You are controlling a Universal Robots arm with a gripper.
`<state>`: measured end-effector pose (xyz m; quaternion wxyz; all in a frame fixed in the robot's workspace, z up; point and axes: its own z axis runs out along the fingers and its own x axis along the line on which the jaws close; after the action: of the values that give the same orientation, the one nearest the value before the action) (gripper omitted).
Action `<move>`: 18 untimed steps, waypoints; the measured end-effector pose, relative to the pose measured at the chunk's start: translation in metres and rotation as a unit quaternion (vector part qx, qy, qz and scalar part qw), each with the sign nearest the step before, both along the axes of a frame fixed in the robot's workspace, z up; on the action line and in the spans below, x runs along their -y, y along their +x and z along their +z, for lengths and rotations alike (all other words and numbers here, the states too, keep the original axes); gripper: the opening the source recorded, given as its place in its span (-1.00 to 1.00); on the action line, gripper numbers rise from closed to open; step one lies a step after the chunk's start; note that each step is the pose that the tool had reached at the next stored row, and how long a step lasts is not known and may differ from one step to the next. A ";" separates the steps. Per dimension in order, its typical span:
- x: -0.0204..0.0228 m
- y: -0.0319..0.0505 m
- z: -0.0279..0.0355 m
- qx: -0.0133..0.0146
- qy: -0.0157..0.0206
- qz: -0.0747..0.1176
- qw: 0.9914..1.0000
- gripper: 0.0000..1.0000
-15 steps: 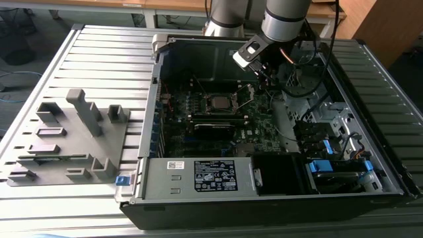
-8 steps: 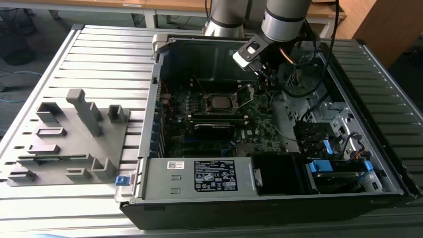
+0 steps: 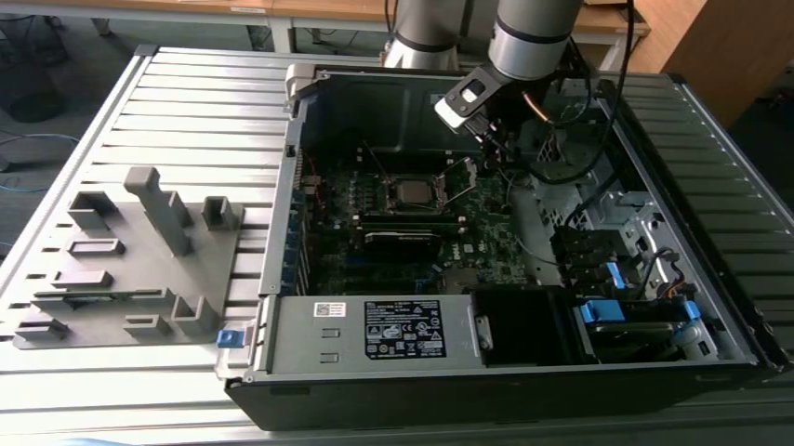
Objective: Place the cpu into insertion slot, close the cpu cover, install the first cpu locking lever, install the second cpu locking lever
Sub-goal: 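Close the cpu cover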
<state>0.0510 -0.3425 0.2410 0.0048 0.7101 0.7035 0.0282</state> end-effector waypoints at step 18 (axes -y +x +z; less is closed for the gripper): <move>0.0000 -0.0058 -0.0002 0.000 0.000 0.000 1.000 -0.79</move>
<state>0.0451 -0.3425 0.2408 0.0046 0.7102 0.7034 0.0286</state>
